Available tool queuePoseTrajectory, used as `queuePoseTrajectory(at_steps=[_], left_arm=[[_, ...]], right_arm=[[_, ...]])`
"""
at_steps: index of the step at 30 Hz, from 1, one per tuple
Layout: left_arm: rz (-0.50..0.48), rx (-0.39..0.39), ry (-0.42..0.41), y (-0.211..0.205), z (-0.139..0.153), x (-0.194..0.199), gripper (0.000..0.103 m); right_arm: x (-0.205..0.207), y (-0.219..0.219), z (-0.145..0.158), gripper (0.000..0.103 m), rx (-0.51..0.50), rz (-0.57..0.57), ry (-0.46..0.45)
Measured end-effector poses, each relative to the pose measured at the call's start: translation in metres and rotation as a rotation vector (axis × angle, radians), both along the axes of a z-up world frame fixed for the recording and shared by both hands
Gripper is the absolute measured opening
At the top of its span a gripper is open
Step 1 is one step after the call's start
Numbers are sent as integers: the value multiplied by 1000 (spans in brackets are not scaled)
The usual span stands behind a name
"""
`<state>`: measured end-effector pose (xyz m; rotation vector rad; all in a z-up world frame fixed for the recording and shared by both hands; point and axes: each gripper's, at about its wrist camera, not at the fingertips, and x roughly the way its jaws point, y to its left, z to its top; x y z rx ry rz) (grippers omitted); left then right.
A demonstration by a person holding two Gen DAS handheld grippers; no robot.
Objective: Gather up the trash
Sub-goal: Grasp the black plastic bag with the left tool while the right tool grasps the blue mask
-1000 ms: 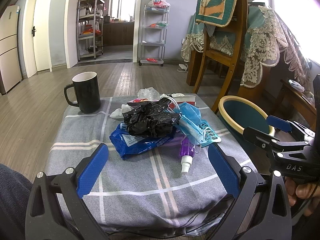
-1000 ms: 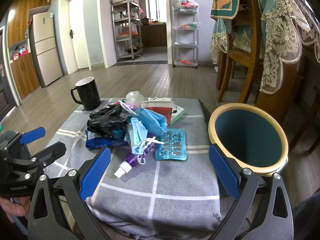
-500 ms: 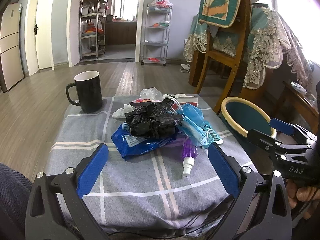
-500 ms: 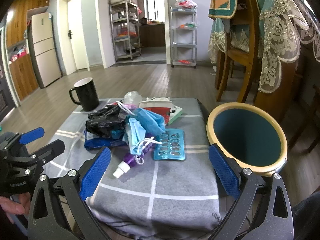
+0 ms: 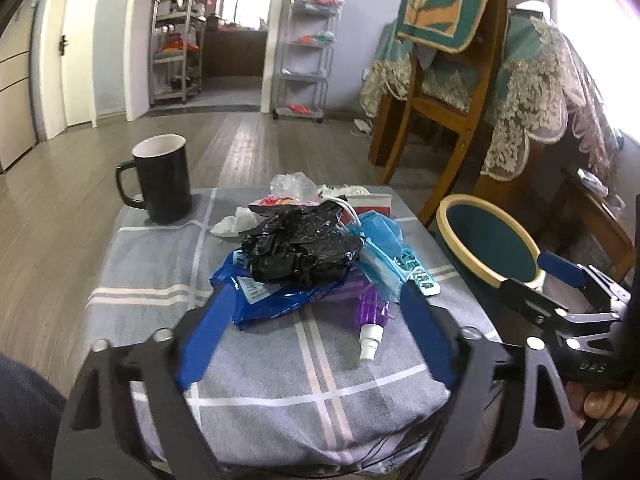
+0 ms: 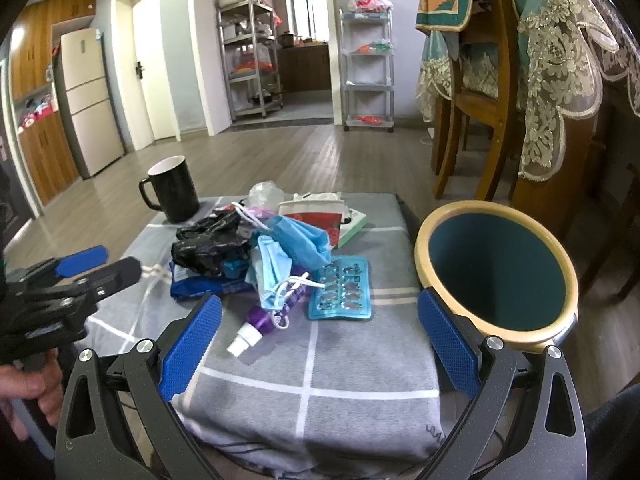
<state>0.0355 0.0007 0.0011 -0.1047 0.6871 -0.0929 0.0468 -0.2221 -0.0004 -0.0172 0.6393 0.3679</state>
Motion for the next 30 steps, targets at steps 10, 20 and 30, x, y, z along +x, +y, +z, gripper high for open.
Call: queuePoseTrajectory(at_steps=[10,20,30], left_arm=[[-119,156,75,-12,-18,45,65],[-215,264,107,-20,-34,74,65],[-243,317,97,-26,-40,78,52]], right_arm=[[19,4,-5,95,24,30,61],[38,22,-14,83,19,86,107],[60,50,-36,61,-53,167,145]])
